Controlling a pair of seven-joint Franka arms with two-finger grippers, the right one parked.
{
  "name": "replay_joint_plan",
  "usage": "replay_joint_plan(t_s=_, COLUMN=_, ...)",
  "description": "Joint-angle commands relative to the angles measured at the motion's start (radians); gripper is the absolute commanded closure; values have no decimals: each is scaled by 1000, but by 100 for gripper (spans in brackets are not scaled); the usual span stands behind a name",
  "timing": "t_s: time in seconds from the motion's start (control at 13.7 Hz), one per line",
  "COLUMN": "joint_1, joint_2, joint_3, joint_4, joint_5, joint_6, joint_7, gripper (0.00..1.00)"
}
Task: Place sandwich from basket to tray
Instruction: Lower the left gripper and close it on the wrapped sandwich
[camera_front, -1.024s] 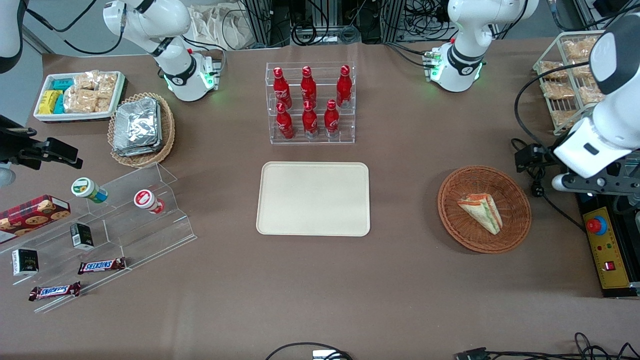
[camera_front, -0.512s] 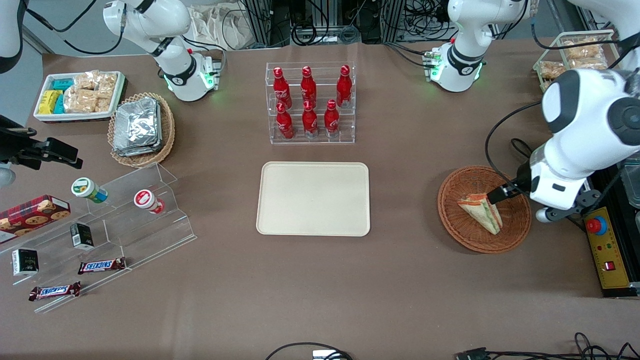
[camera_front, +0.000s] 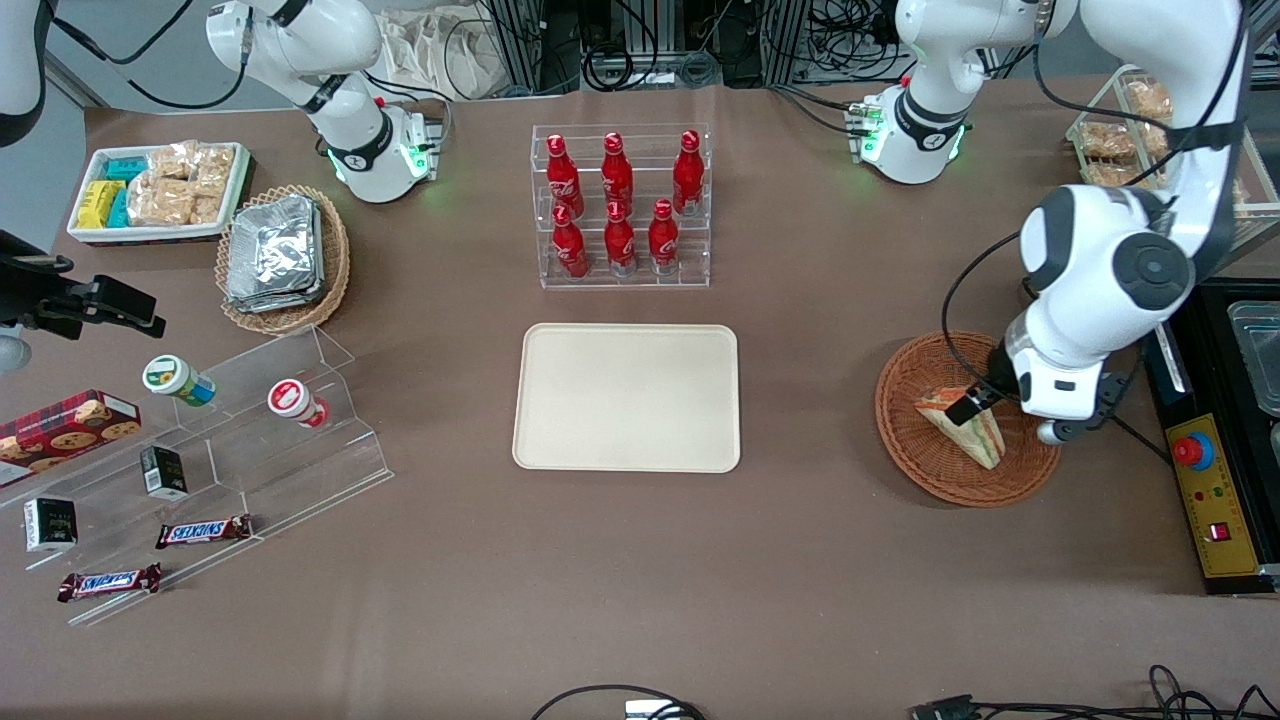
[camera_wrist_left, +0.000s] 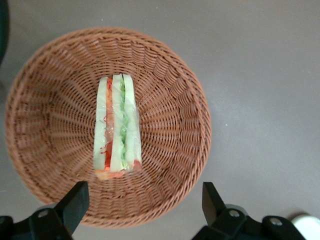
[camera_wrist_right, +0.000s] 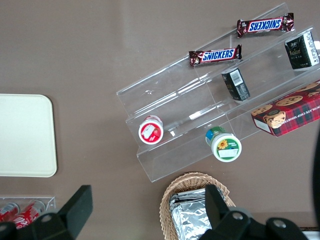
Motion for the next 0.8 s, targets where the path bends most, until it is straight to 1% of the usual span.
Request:
replay_joint_plan(t_s=0.0, joint_1=5, joint_2=24, joint_3=-1, joint_4=-52, joint_5=-4, joint_6=75, joint_7=-53, gripper=0)
replay_joint_plan(t_s=0.44, joint_1=15, joint_2=110, joint_3=24, joint_4=-40, joint_5=14, joint_6=144, joint_7=-50, gripper=0)
replay_joint_plan(t_s=0.59, joint_1=16, joint_2=133, joint_3=24, joint_4=-20, joint_5=42, joint_6=144, joint_7=-49, gripper=0)
replay_joint_plan(t_s=0.73, joint_1=17, joint_2=187, joint_3=24, joint_4=40, joint_5=68, joint_6=144, joint_7=-50, gripper=0)
